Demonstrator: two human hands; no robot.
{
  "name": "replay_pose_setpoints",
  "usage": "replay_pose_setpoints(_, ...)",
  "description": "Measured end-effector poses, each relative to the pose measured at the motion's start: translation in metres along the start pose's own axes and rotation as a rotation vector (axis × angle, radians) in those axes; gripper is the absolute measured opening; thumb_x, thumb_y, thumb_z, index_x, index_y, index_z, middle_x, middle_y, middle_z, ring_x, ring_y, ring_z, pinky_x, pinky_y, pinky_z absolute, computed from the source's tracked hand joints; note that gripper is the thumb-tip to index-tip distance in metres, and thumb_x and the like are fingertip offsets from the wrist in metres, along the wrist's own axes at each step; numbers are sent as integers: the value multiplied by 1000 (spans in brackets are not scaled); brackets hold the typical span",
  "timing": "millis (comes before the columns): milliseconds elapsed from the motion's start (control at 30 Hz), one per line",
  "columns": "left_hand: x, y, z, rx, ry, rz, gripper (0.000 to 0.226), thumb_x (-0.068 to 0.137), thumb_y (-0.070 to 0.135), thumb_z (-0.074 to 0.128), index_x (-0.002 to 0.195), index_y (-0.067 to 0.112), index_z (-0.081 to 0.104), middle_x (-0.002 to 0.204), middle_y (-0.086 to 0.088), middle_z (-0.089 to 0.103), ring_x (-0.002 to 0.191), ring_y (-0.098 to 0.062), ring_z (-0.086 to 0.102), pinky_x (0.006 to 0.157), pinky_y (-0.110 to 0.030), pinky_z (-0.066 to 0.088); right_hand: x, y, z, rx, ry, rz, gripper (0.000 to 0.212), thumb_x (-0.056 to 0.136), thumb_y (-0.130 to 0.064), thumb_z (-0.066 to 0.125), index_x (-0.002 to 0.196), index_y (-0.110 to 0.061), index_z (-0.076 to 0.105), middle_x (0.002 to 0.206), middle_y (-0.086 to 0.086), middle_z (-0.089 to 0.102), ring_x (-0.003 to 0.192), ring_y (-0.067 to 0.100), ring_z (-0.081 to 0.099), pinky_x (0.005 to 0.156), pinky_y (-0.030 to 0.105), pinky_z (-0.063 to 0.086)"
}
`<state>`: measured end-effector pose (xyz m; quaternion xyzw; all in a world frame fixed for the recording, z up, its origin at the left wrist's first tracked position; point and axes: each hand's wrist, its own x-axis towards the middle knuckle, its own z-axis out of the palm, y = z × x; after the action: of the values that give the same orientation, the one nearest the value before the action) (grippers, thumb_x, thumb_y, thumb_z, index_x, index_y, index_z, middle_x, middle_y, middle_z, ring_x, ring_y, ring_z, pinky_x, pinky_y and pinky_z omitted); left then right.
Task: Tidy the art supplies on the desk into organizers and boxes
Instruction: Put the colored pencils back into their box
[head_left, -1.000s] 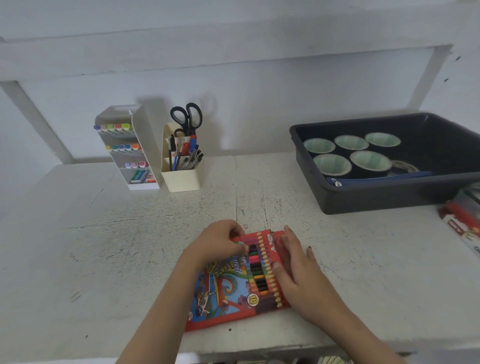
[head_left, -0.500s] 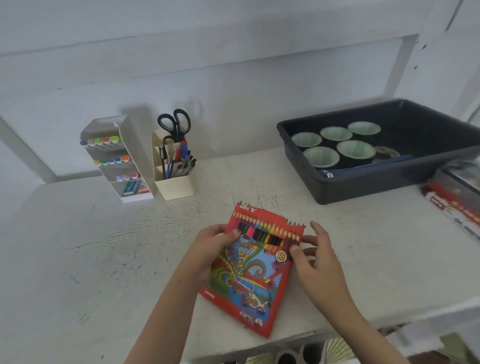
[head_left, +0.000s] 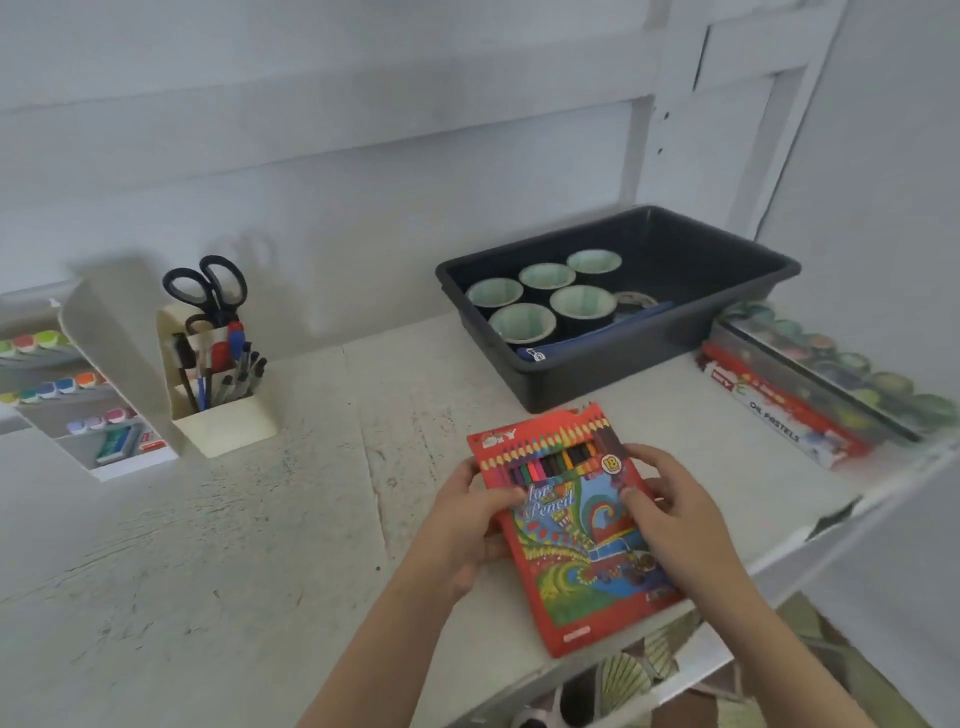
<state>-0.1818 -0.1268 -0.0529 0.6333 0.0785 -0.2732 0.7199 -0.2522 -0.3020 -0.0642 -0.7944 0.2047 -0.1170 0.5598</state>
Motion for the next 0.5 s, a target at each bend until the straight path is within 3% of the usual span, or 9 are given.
replay_pose_setpoints(133, 13, -8, 39, 84, 0, 45, 45, 83, -2, 62, 114, 28, 47, 97, -8, 70, 78, -21, 72, 56, -31, 56, 21, 16, -35, -160, 36, -51, 25, 93, -18, 54, 113, -32, 54, 82, -12, 64, 63, -12, 61, 45, 4, 40)
replay_pose_setpoints(333, 38, -17, 103, 358, 137, 216, 38, 77, 11, 74, 88, 36, 48, 87, 15, 62, 78, -2, 63, 53, -10, 47, 63, 37, -84, -453, 22, -78, 36, 94, -20, 50, 130, -22, 48, 104, -3, 55, 85, 4, 53, 58, 5, 36)
replay_pose_setpoints(433, 49, -21, 128, 546, 229, 295, 40, 76, 19, 74, 88, 38, 41, 87, 17, 60, 84, -4, 63, 59, -11, 44, 79, 43, -101, -592, 22, -138, 40, 93, -20, 52, 132, -14, 49, 110, 2, 53, 99, 13, 48, 78, 20, 39)
replay_pose_setpoints(500, 55, -22, 138, 647, 294, 313, 36, 75, 22, 74, 93, 34, 45, 91, 11, 62, 88, -8, 63, 63, -13, 44, 85, 45, -105, -651, -2, -200, 38, 91, -21, 53, 129, -14, 51, 103, -3, 46, 100, 12, 44, 81, 23, 36)
